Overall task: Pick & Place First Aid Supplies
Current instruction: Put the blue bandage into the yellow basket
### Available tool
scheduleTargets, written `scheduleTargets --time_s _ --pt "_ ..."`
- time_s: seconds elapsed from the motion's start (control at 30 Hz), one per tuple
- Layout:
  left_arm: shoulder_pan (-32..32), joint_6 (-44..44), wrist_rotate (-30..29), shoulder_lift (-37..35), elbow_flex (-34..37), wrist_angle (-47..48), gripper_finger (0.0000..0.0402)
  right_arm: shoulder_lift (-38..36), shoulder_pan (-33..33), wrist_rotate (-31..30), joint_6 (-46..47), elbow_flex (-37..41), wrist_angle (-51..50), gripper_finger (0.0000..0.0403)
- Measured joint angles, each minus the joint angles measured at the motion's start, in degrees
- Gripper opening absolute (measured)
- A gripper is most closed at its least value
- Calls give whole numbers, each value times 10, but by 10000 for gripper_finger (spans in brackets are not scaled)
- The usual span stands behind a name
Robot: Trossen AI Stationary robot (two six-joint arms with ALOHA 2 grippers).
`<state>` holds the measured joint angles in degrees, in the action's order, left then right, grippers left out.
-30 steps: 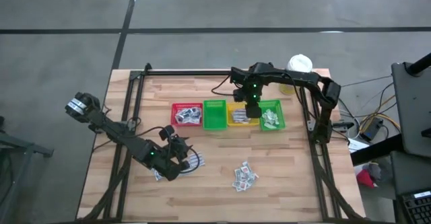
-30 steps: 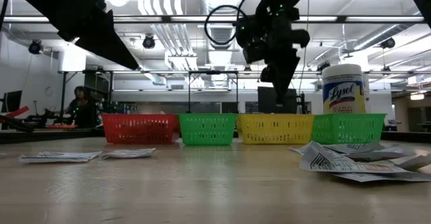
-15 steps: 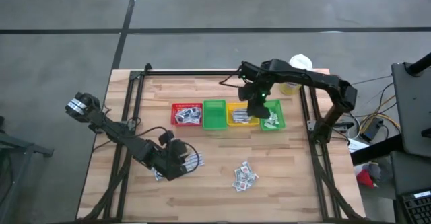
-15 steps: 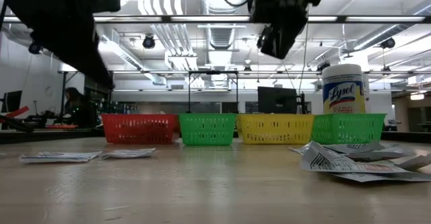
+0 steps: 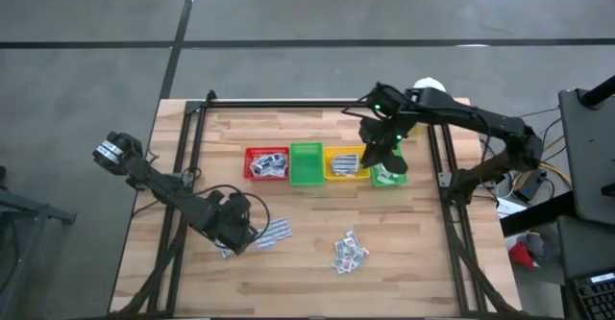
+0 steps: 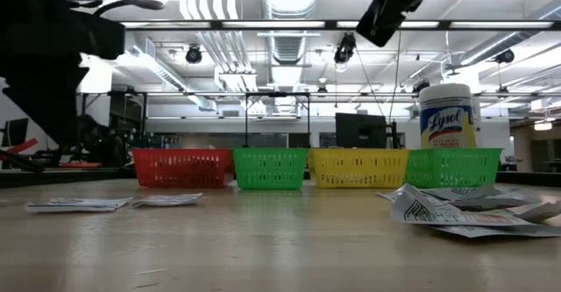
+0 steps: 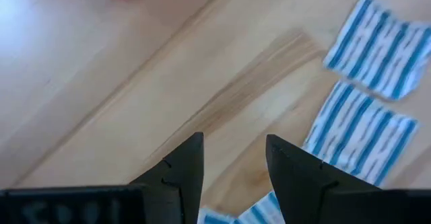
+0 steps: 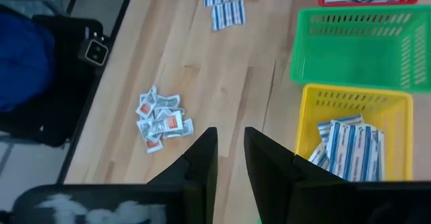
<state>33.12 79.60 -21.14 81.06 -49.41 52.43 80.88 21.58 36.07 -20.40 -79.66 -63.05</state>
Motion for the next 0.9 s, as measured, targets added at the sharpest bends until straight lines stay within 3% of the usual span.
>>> scheduleTargets --time_s 0.4,0.9 --pt "39 29 118 1 15 26 154 -139 -18 1 58 159 124 89" --pt "54 51 126 1 46 22 154 -313 -26 1 117 297 240 78"
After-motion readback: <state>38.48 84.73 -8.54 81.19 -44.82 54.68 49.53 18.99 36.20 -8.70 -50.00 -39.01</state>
